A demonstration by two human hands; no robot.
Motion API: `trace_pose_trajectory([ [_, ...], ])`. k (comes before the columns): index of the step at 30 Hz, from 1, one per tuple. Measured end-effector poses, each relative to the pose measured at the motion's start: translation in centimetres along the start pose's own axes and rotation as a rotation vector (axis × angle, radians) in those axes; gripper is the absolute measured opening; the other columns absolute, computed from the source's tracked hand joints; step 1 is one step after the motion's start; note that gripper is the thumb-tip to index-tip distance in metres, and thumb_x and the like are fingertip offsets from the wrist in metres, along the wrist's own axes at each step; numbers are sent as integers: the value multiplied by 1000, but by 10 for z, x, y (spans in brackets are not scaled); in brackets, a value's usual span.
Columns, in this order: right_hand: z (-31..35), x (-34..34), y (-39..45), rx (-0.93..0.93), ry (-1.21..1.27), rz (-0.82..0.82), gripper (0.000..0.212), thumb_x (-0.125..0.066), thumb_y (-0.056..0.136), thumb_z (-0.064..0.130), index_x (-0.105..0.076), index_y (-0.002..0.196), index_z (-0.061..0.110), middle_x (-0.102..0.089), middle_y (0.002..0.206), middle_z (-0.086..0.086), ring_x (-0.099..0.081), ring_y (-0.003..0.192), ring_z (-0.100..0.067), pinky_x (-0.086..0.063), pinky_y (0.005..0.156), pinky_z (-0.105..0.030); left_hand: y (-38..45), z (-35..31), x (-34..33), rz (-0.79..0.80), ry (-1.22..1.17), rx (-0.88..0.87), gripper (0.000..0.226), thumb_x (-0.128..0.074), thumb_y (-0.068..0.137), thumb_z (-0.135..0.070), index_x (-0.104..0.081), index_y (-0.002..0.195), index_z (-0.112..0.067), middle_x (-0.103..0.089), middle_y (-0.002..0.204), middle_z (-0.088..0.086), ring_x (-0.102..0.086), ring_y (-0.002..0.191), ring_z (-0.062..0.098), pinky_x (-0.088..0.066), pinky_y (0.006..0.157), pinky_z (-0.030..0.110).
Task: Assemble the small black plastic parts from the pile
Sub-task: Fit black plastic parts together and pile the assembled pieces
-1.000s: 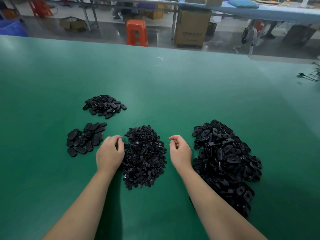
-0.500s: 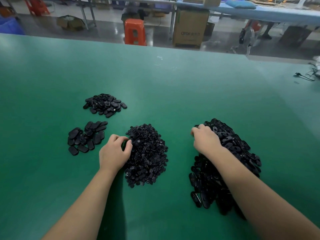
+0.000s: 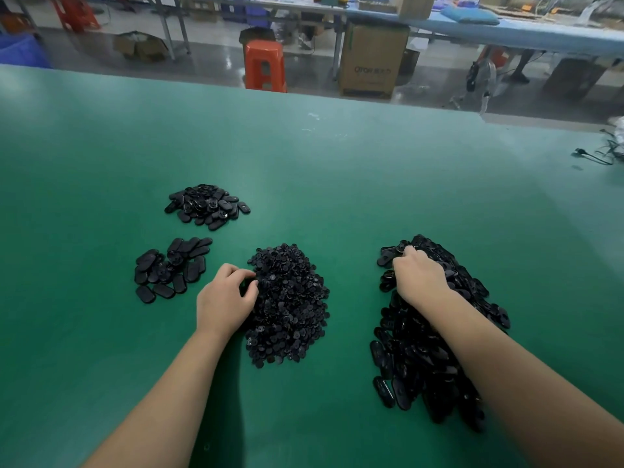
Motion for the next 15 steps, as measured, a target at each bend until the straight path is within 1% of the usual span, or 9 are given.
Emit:
trace_pose_trajectory([
  [2, 2, 0, 2, 5, -11, 2, 18, -54, 90, -2, -59, 104, 7, -47, 113, -10, -48, 112, -31, -41, 71, -38, 0, 0, 1, -3, -5, 10, 14, -66, 94, -33, -75, 104, -28, -58, 94, -14, -54, 58, 6, -40, 49, 22],
  [5, 3, -1, 4, 12, -10, -29, 12, -55, 91, 1, -60, 98, 10, -43, 101, -6, -49, 110, -29, -40, 70, -36, 1, 1, 0, -2, -12, 19, 12, -66, 94, -31, -75, 101, -28, -58, 91, -15, -56, 64, 8, -39, 50, 22],
  [6, 3, -2, 5, 12, 5, -65, 12, -56, 93, 4, -63, 100, 10, -43, 100, -5, -49, 109, -28, -40, 68, -35, 1, 2, 0, -3, -14, 20, 11, -66, 94, -31, -75, 100, -28, -58, 91, -15, -57, 66, 8, -39, 50, 21],
  [8, 3, -1, 6, 13, 84, -173, 16, -57, 97, 14, -70, 106, 14, -50, 103, -4, -50, 107, -26, -42, 67, -33, 1, 2, 0, -9, -15, 21, 10, -66, 94, -30, -75, 99, -28, -58, 91, -15, -57, 68, 9, -38, 51, 21],
  [10, 8, 5, 6, 5, 288, -284, 18, -57, 99, 24, -72, 108, 18, -58, 104, -5, -56, 102, -25, -42, 68, -30, 1, 2, 0, -14, -12, 18, 9, -66, 94, -30, -74, 98, -28, -58, 90, -15, -57, 68, 9, -37, 50, 20],
  [11, 12, 9, 6, -8, 419, -306, 18, -59, 99, 27, -73, 108, 19, -61, 102, -4, -59, 98, -24, -42, 70, -29, 1, 2, 0, -17, -10, 17, 9, -66, 95, -30, -74, 98, -28, -58, 90, -15, -57, 67, 8, -38, 49, 21],
  [13, 23, 14, 9, -56, 702, -290, 17, -63, 96, 26, -73, 107, 18, -67, 96, 0, -64, 90, -20, -45, 74, -28, 2, 2, -1, -20, -4, 15, 9, -66, 95, -31, -74, 98, -27, -60, 90, -14, -57, 67, 8, -38, 49, 21],
  [15, 37, 14, 9, -136, 1037, -251, 11, -66, 94, 23, -70, 103, 17, -69, 93, 2, -67, 87, -19, -54, 76, -32, 2, 2, -1, -21, 0, 18, 10, -65, 96, -32, -74, 97, -27, -60, 90, -13, -57, 67, 9, -38, 49, 21],
])
Point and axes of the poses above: each hand's wrist, its own y-axis towards the middle knuckle, its own x-axis out of the back of the hand, z = x × y, the point moved 1 cm from there along y, towards the middle knuckle
